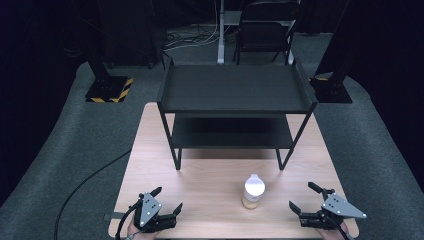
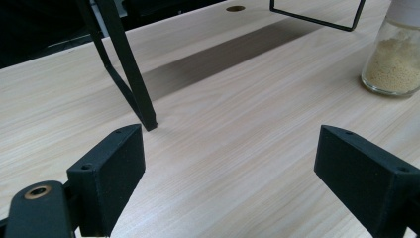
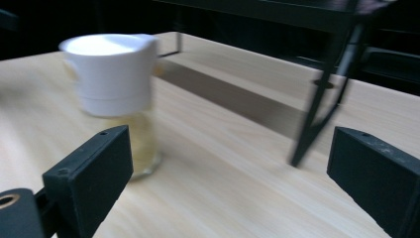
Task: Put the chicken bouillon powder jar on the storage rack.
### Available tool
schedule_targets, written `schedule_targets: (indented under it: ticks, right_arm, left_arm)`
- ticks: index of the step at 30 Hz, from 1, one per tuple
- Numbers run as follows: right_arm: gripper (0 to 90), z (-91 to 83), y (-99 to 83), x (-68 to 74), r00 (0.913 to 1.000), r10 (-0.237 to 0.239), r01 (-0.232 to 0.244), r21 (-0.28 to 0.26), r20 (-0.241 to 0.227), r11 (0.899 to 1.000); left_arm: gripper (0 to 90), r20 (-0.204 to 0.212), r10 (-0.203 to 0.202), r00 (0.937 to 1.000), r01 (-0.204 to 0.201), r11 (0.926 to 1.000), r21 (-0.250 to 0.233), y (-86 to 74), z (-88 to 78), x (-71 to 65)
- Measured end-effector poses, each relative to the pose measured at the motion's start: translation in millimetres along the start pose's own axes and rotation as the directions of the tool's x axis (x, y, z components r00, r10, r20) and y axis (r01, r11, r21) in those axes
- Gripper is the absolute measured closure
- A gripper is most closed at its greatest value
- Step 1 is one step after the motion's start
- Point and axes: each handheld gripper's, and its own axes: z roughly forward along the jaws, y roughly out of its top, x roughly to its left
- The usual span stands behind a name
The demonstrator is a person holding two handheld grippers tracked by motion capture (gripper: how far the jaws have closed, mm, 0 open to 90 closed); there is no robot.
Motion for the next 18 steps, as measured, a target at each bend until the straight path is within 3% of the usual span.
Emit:
schedule_targets:
  ticks: [2,3,7,12,18]
  right_arm:
    - [3.0,2.3,1.2,0.1,0.9997,-0.002,0.002,0.001,-0.026,1.000]
    - [3.1,8.1,5.0,1.4,0.9967,-0.011,0.012,0.009,-0.080,1.000]
    - [0.8,24.5,13.2,7.5,0.9854,-0.047,0.050,0.018,-0.164,0.999]
    - [0.8,48.3,24.6,16.0,0.9746,-0.079,0.090,0.042,-0.209,0.995]
    - [0.7,75.8,28.7,19.9,0.9713,-0.065,0.080,0.058,-0.229,0.995]
  left_arm:
    - [12.2,-0.001,0.002,1.0000,-0.002,1.0000,-0.002,-0.1,-0.7,-0.7]
    - [12.2,-0.001,-0.005,1.0000,0.005,1.0000,-0.005,-0.7,-1.2,-0.8]
    - [12.2,-0.002,-0.007,1.0000,0.007,1.0000,-0.006,-0.6,-1.2,-0.5]
    - [12.2,0.006,-0.005,1.0000,0.005,1.0000,-0.006,-0.7,-1.2,-1.0]
    - [12.1,0.012,0.001,0.9999,-0.001,1.0000,-0.004,0.0,-0.7,-0.7]
